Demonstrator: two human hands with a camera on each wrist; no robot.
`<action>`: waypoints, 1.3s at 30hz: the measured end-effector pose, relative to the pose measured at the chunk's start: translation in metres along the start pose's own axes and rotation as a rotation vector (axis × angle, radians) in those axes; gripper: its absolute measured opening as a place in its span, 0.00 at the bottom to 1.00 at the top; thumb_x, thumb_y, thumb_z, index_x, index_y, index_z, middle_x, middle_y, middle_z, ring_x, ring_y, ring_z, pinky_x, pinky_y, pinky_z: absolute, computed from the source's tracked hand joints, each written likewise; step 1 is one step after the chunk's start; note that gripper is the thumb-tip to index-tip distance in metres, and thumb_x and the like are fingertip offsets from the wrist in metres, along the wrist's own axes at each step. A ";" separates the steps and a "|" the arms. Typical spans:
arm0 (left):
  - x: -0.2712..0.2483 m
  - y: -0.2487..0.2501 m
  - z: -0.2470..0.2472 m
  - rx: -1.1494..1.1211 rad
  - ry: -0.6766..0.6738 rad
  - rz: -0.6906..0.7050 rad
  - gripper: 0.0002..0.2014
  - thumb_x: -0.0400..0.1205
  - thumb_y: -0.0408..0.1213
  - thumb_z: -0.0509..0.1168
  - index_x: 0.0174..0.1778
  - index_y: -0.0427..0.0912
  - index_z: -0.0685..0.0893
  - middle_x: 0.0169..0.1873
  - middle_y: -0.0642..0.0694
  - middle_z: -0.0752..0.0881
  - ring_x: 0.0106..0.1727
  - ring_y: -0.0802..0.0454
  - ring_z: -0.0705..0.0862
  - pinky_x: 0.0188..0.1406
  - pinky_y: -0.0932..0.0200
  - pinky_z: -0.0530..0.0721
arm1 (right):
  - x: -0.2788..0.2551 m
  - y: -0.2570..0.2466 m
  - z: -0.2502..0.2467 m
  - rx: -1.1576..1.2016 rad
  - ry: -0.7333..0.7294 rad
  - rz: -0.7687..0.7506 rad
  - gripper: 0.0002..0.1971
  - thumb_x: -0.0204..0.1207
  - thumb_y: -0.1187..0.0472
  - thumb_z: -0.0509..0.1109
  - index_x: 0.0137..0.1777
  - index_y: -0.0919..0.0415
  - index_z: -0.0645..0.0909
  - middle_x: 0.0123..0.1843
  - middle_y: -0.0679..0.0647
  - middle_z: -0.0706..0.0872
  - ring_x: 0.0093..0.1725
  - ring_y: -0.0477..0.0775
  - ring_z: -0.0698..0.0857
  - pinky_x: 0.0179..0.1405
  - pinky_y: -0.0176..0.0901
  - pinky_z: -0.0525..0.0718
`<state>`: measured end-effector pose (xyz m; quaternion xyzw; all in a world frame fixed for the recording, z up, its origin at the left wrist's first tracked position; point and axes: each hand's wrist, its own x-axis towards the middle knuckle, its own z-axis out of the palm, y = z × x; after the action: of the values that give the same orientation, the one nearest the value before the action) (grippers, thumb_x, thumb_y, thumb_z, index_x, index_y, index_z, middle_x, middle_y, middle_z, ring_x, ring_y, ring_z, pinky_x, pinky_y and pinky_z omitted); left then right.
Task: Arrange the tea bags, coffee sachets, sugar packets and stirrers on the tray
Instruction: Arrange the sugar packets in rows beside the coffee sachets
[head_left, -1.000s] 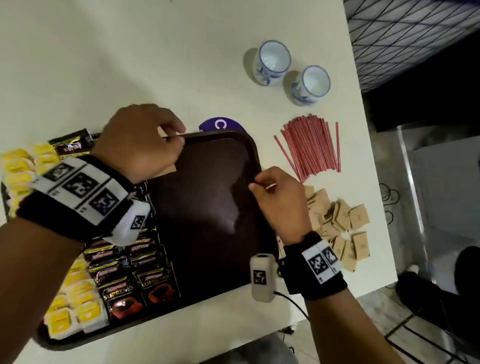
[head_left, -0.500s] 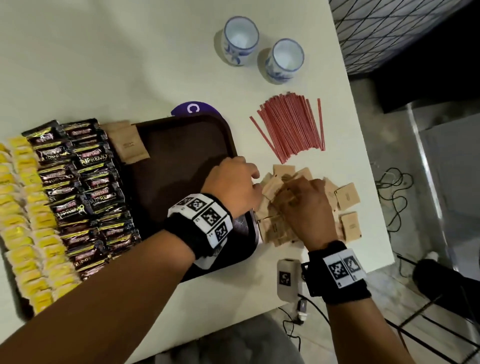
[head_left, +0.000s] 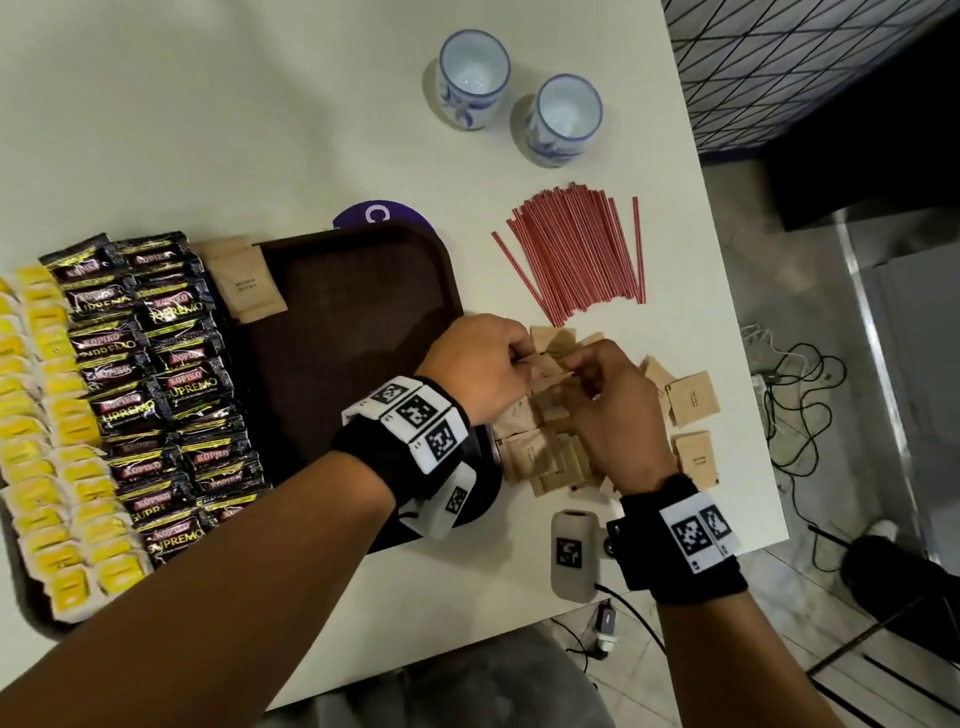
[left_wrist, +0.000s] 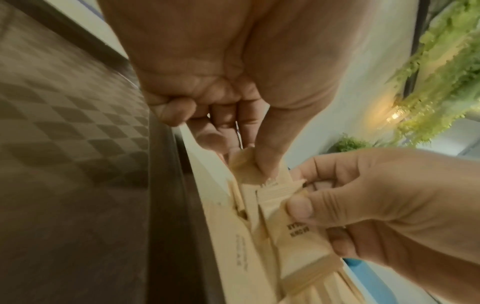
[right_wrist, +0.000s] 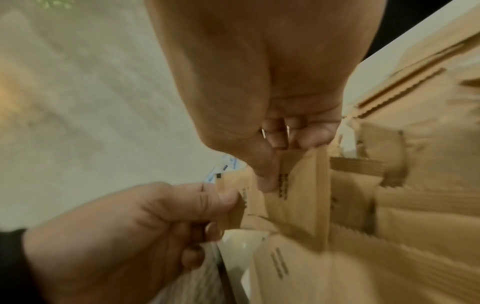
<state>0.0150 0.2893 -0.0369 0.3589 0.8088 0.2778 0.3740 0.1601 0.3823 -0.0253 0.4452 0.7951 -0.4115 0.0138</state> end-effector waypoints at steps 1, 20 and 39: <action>0.000 0.000 -0.004 -0.035 0.009 -0.001 0.04 0.76 0.43 0.74 0.44 0.49 0.89 0.37 0.57 0.86 0.43 0.57 0.84 0.42 0.65 0.81 | 0.001 -0.002 -0.004 0.042 -0.008 0.019 0.12 0.76 0.68 0.75 0.51 0.52 0.81 0.41 0.41 0.87 0.40 0.32 0.85 0.38 0.20 0.78; -0.056 -0.084 -0.164 -0.084 0.199 -0.151 0.08 0.80 0.36 0.71 0.53 0.47 0.91 0.42 0.55 0.89 0.42 0.66 0.83 0.46 0.75 0.77 | 0.025 -0.094 0.027 0.462 -0.229 -0.026 0.08 0.76 0.75 0.74 0.50 0.63 0.89 0.44 0.59 0.93 0.37 0.52 0.92 0.37 0.39 0.90; -0.065 -0.150 -0.210 -0.063 0.192 -0.190 0.06 0.77 0.38 0.74 0.48 0.49 0.92 0.43 0.55 0.91 0.45 0.62 0.87 0.48 0.64 0.83 | 0.042 -0.150 0.105 0.402 -0.369 -0.072 0.07 0.78 0.72 0.74 0.49 0.61 0.89 0.43 0.56 0.93 0.41 0.55 0.92 0.37 0.43 0.91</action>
<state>-0.1794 0.1118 0.0012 0.2404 0.8622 0.2993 0.3305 -0.0092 0.3025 -0.0146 0.3281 0.6968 -0.6354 0.0552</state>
